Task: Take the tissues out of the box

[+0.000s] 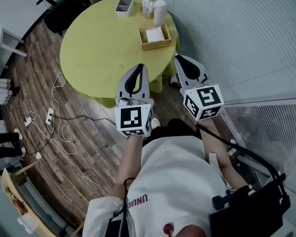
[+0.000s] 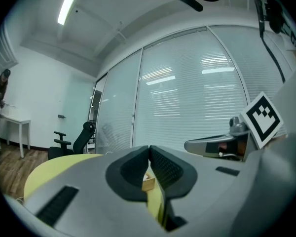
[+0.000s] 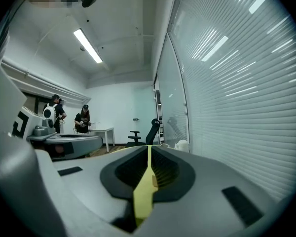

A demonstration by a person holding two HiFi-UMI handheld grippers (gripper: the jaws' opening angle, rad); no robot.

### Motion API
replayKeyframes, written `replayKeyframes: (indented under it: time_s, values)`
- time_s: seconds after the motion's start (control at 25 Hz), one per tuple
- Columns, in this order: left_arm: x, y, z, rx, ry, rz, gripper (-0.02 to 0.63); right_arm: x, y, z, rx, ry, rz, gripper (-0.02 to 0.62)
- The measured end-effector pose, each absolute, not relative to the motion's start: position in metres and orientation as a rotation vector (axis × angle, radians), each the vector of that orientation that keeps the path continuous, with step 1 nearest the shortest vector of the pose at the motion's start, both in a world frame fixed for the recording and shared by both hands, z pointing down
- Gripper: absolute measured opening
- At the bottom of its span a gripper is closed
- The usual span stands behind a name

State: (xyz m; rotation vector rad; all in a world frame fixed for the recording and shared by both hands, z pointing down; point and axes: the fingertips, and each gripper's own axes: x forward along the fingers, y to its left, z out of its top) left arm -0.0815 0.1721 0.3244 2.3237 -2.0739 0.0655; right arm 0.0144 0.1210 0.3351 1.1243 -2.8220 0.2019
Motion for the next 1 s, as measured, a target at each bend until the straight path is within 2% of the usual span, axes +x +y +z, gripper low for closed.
replayKeyframes:
  time_s: [0.48,1.0]
  values:
    - [-0.104,0.164,0.336,2.260,-2.104,0.051,0.023,0.005,0.104,0.345,1.163,-2.767,0.168,0.020]
    - [-0.125,0.089,0.341,2.177,-2.177,0.125,0.023,-0.007,0.015,0.355,1.109,-2.779,0.225,0.020]
